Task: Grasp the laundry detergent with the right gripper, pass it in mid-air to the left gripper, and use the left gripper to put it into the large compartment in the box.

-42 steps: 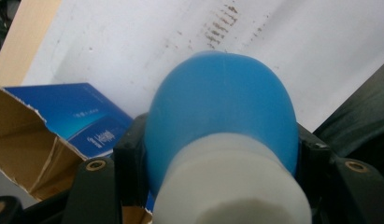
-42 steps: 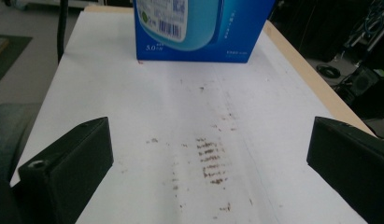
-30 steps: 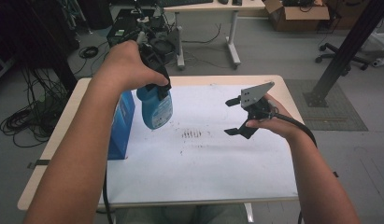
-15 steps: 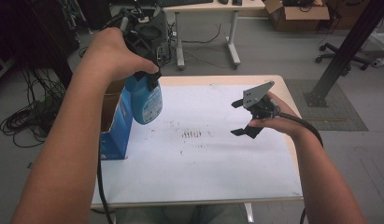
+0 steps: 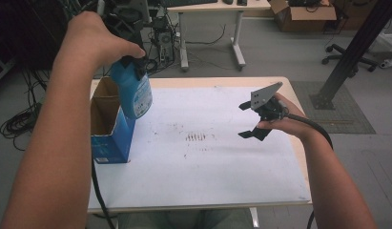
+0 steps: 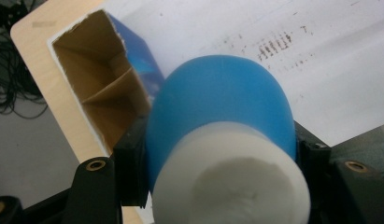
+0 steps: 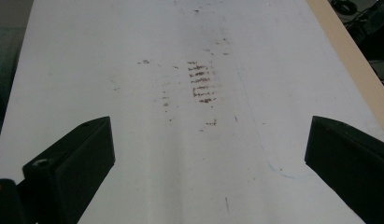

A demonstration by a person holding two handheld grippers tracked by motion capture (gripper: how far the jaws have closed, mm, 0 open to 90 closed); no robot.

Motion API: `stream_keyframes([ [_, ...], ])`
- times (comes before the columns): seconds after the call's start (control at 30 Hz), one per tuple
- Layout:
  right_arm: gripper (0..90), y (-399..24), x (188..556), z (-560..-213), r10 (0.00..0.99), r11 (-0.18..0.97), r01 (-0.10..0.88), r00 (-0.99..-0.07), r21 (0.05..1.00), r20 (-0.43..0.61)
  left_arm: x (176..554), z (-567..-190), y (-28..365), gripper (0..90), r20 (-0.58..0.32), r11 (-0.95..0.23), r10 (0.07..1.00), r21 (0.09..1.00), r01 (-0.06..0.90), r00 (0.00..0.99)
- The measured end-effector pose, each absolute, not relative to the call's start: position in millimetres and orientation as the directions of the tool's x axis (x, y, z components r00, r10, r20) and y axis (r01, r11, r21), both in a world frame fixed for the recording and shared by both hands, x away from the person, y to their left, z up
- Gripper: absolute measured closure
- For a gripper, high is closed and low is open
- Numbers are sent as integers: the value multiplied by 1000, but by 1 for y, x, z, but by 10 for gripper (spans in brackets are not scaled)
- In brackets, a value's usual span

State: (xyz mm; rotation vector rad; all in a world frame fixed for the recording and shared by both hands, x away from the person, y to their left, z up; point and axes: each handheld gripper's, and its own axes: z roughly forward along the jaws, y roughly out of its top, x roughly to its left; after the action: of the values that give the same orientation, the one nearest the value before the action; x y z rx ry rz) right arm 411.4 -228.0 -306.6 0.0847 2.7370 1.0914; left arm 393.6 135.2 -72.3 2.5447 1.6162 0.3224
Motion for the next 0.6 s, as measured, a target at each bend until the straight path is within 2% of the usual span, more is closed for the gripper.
stream_keyframes([
  [0.6, 18, -230, 412, -306, 128, 736, -7, -980, 677, -149, 400, -48, 179, 379, 84, -250, 968, 226, 942, 237],
])
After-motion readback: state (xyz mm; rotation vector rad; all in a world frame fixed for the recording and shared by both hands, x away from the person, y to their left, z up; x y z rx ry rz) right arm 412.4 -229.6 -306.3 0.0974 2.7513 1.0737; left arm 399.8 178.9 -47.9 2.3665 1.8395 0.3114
